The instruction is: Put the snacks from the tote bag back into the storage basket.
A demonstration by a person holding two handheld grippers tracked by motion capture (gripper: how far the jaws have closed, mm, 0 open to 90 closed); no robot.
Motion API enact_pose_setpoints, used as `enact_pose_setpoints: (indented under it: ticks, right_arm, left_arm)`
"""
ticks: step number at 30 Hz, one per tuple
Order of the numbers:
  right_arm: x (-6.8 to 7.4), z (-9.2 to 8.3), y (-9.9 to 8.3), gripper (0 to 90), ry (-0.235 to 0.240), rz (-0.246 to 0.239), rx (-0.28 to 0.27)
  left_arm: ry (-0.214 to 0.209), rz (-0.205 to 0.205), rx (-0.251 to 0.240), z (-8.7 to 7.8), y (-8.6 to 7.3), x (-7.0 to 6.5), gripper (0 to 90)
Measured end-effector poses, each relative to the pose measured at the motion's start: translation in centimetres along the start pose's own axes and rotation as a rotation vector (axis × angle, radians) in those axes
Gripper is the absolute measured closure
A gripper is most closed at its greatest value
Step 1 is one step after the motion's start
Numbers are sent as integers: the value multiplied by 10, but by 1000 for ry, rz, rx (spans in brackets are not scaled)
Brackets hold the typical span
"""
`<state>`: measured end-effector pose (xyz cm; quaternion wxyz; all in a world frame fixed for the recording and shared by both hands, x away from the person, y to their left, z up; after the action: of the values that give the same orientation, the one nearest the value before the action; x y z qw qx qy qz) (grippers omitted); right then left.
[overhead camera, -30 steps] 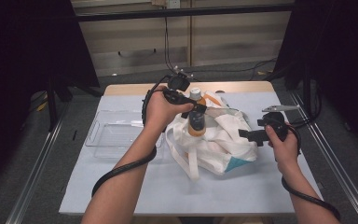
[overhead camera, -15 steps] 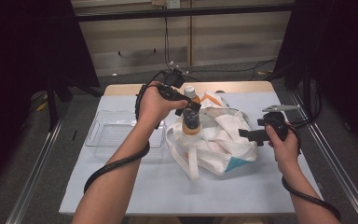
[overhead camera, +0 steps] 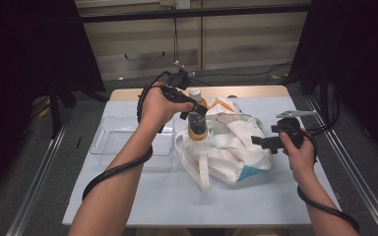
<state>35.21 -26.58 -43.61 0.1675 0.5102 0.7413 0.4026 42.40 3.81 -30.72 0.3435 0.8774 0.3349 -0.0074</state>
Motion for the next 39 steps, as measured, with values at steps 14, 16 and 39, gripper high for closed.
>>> enact_pose_setpoints:
  ticks: [14, 16, 39]
  right_arm:
    - [1, -1, 1, 16, -5, -7, -3]
    - [1, -1, 1, 16, -6, -9, -3]
    - [2, -1, 2, 16, -3, -10, -5]
  left_arm:
    - [11, -25, 6, -13, -7, 12, 303]
    - [15, -27, 7, -15, -8, 14, 303]
    - [37, -51, 23, -29, -16, 39, 303]
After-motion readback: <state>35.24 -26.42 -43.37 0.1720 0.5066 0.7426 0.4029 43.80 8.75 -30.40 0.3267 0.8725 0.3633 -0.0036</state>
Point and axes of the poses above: each handheld gripper's, and its own axes: z roughly forward along the jaws, y roughly out of its top, x roughly to its left, the point moved 3 cm from there along z, roughly forward along the jaws, and after that the axes turned 2 degrees about -y, right-handed, at the moved point
